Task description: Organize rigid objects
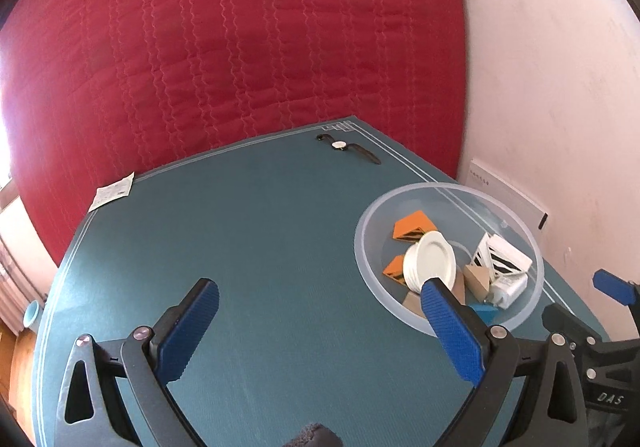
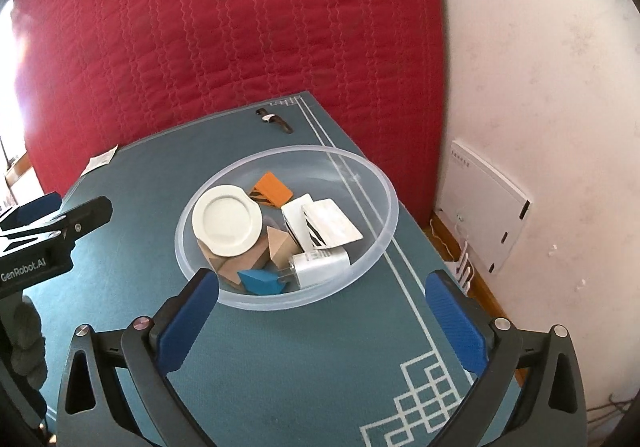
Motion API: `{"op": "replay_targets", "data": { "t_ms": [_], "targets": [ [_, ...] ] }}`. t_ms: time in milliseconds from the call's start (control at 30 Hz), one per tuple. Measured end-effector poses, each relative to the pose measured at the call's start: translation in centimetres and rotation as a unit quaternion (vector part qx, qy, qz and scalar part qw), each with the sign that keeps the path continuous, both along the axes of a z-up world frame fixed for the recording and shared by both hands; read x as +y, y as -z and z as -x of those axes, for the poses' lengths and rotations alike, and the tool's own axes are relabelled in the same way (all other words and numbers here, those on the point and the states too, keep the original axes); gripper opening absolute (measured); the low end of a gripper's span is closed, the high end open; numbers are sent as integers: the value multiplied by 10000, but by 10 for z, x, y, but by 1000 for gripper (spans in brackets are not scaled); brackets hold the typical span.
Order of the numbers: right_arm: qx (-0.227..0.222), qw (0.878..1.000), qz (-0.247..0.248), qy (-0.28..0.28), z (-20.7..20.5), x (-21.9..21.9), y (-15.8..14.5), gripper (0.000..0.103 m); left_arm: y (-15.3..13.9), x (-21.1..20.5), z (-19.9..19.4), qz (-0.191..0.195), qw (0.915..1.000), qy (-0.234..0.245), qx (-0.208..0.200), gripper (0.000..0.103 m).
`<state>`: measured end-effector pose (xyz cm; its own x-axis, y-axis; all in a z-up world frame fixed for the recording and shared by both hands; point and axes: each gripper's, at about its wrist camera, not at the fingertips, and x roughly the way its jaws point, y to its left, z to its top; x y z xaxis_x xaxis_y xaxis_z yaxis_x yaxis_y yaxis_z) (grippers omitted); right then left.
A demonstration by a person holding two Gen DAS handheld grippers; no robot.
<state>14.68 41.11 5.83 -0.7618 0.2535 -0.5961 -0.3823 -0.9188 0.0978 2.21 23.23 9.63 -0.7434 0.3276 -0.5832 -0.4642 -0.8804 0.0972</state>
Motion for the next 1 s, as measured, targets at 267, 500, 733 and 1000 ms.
{"op": "replay_targets", "data": {
  "t_ms": [267, 500, 733, 1000],
  "targets": [
    [-161, 9997, -76, -164, 1, -7, 1, 103, 2, 3, -8, 69, 10000, 36, -4, 103],
    [-239, 9996, -101, -145, 2, -6, 4, 103, 5, 9, -11, 97, 9998, 140, -44, 103],
    [-310, 9993, -133, -165, 5, -7, 7, 103, 6, 14, -15, 108, 9995, 274, -77, 103],
    [-337, 9992, -142, -155, 6, -6, 8, 103, 8, 16, -17, 143, 9994, 297, -134, 103]
  ]
}}
